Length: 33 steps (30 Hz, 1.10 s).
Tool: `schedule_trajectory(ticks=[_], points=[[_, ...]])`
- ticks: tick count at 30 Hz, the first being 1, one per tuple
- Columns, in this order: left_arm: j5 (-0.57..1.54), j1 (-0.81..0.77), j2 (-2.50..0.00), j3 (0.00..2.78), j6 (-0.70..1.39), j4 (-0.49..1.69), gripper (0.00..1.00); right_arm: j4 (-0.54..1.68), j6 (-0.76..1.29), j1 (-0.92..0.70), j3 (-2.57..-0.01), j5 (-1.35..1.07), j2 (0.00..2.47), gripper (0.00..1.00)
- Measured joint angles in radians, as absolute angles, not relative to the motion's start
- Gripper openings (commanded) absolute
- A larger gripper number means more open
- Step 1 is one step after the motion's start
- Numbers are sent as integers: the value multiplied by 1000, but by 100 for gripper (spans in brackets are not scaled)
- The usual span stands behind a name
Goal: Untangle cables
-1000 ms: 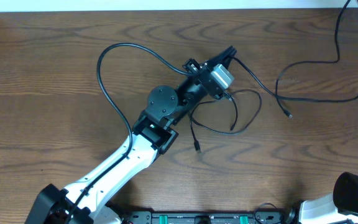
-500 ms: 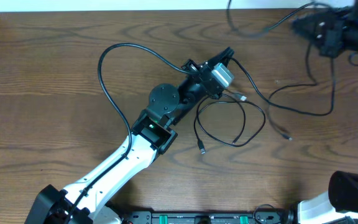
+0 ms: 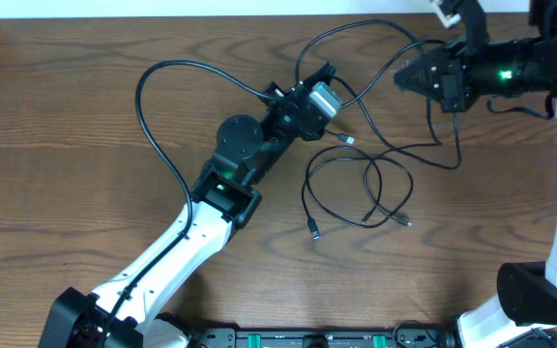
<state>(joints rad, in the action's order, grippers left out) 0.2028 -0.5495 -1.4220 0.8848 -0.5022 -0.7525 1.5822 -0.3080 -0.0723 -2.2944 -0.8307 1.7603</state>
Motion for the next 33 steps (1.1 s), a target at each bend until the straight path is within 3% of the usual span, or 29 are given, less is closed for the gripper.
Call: schedule_trajectory(ticks=[10,26,31,33], points=[[203,-547,-1422,884,-502,-752,8,1589,-311,-152,-2288,-764,1761,7],[202,-544,-1422,884,-502,-707,7,1586,-348,-217,-2156,-797,1781,2],[202,-525,-1422,885,-502,-690,7,1586,-397,-217,-2155,-881,1784,13],[202,-518,-1422,884,-502,-689,7,1588,-409,-217,-2154,-903,1784,25]])
